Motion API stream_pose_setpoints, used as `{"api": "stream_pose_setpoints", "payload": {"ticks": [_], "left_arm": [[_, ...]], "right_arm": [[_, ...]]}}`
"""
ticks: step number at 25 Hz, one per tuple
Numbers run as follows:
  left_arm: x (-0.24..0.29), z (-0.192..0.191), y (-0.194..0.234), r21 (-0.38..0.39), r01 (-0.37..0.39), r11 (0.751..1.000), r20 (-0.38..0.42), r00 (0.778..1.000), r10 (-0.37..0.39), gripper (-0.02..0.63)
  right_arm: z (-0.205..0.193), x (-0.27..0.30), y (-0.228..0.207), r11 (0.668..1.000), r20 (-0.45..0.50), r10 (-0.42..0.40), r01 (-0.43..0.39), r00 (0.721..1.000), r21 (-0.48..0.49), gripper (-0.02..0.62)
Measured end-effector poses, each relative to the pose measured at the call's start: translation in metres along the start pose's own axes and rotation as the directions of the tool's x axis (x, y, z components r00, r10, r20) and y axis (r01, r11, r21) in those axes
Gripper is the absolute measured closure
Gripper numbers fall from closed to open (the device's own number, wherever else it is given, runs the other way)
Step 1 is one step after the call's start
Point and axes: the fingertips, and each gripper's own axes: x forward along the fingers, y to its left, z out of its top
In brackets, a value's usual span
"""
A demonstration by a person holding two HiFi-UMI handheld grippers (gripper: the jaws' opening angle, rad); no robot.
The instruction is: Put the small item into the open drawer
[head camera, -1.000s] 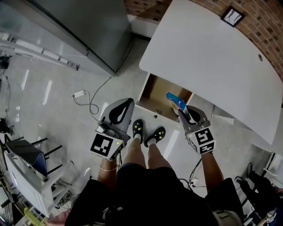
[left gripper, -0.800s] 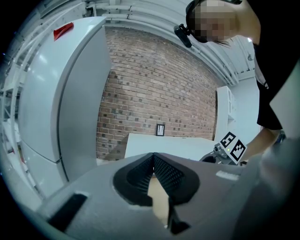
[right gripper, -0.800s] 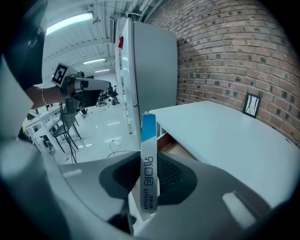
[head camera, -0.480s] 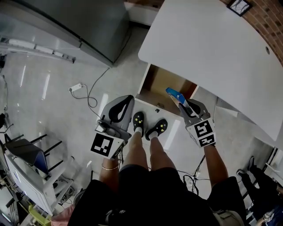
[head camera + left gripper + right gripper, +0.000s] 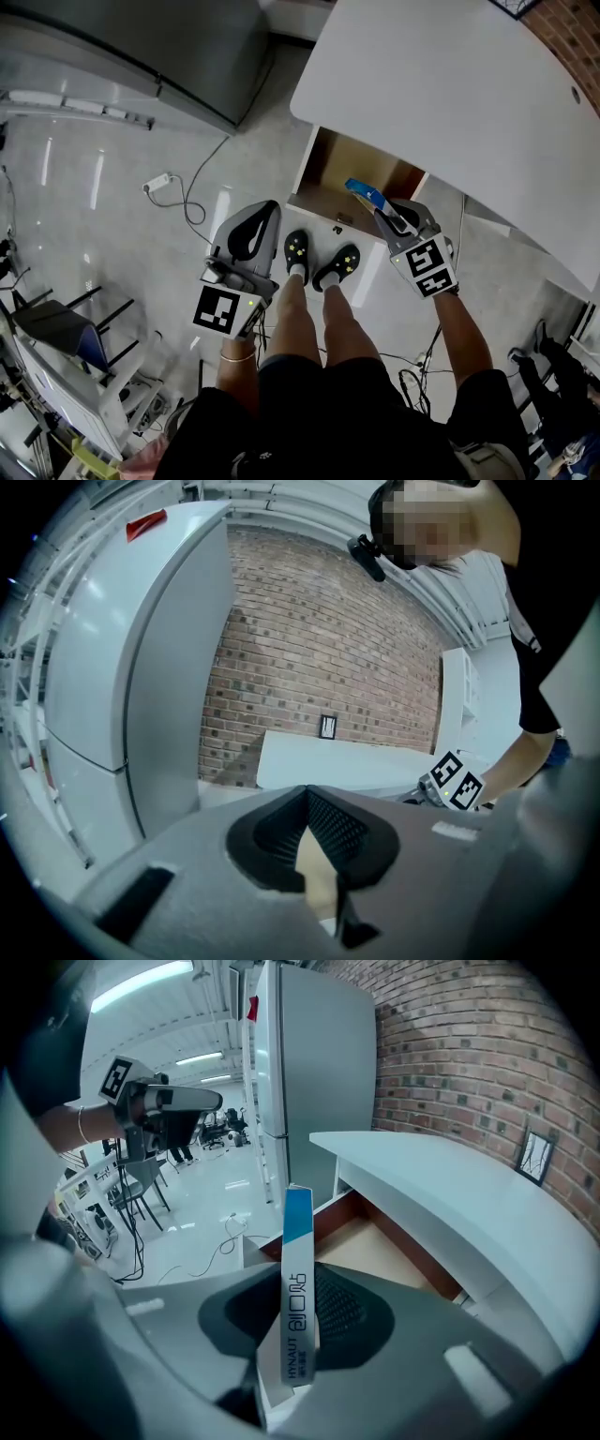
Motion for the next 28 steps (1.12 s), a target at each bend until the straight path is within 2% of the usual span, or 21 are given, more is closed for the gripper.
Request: {"api": "stream_pose_setpoints", "payload": {"ticks": [11, 16, 28], "left_arm": [[0.010, -0.017, 0.012, -0.007, -0.003, 1.000, -0.021, 1.000, 0.003, 0.614], [0.014, -0.022, 0.019, -0.026, 0.010, 1.000, -0.006, 1.000, -0.010, 0.614], [0.019, -0.041, 0.036, -0.044, -0.015, 0.999, -0.041, 0.999, 0.013, 0.614]], "right_arm": [[-0.021, 0.038, -0.004, 0.998, -0.081, 0.017, -0.022, 0.997, -0.061, 0.500], [-0.032, 0.059, -0.004, 0.996, -0.123, 0.025, -0.035, 0.992, -0.082, 0.499], [-0.056, 0.098, 0.003, 0.987, -0.212, 0.071, -0.099, 0.975, -0.127, 0.499]]}}
